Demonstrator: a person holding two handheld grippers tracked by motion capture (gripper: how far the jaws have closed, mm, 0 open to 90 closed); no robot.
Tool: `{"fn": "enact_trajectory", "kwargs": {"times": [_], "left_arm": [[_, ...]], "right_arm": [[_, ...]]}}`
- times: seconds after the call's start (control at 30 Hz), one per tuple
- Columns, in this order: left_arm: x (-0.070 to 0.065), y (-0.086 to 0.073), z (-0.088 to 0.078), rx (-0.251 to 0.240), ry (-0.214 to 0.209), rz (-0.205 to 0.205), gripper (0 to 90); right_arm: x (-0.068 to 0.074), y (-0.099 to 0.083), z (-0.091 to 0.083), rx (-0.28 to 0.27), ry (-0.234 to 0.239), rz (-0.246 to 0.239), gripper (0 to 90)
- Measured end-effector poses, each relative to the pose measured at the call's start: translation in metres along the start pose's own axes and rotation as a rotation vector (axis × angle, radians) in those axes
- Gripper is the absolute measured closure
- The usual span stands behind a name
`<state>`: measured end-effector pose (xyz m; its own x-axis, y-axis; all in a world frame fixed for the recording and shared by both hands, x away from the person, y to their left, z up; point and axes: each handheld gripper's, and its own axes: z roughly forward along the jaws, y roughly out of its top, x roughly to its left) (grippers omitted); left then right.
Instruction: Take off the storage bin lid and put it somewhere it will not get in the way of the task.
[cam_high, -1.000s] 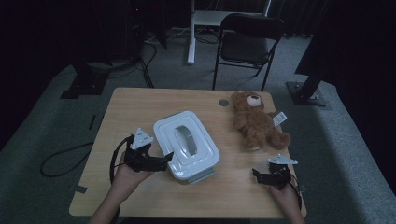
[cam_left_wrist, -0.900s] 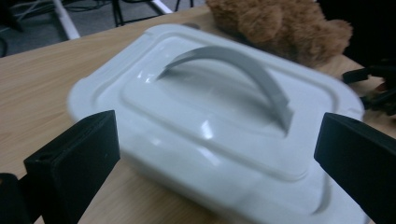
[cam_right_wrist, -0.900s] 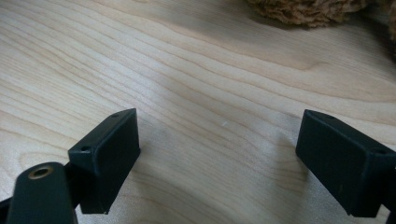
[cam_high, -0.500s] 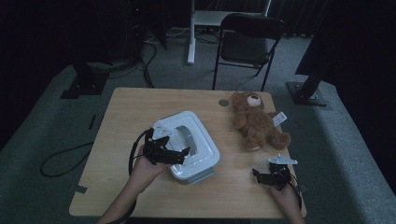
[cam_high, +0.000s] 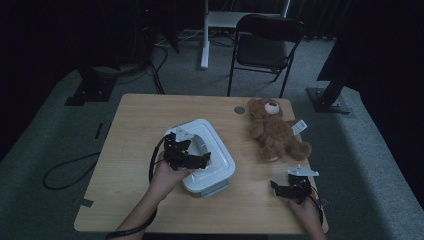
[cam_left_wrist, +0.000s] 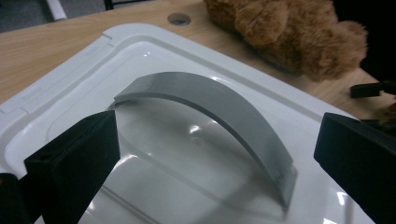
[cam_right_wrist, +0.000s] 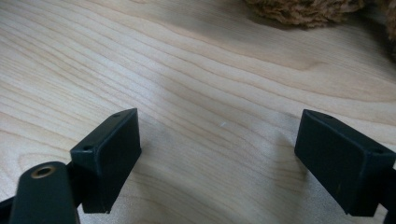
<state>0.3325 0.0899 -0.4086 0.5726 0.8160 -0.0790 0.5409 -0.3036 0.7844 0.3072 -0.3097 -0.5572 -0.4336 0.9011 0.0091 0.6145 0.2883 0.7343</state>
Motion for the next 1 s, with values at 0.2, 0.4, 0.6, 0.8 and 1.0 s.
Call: {"fn": "enact_trajectory", "kwargs": {"times": [0.2,0.4,0.6,0.8,1.0], "left_arm": [[-0.002,0.002,0.012,0.040,0.001,-0.013,1.2],[-0.004,-0.001,0.019,0.053,-0.005,-0.014,12.3],[0.000,0.000,0.016,0.034,-0.043,-0.042,24.8],[0.003,0.004,0.012,0.004,-0.085,-0.073,42.8],[0.006,0.002,0.014,0.013,-0.152,-0.100,53.1]], "right_arm": [[0.000,0.000,0.000,0.000,0.000,0.000,13.5],[0.000,0.000,0.000,-0.001,0.000,0.000,13.6],[0.000,0.000,0.000,-0.001,0.000,0.000,13.7],[0.000,0.000,0.000,-0.002,-0.002,0.001,14.0],[0.000,0.000,0.000,-0.002,-0.002,0.001,14.1]]}}
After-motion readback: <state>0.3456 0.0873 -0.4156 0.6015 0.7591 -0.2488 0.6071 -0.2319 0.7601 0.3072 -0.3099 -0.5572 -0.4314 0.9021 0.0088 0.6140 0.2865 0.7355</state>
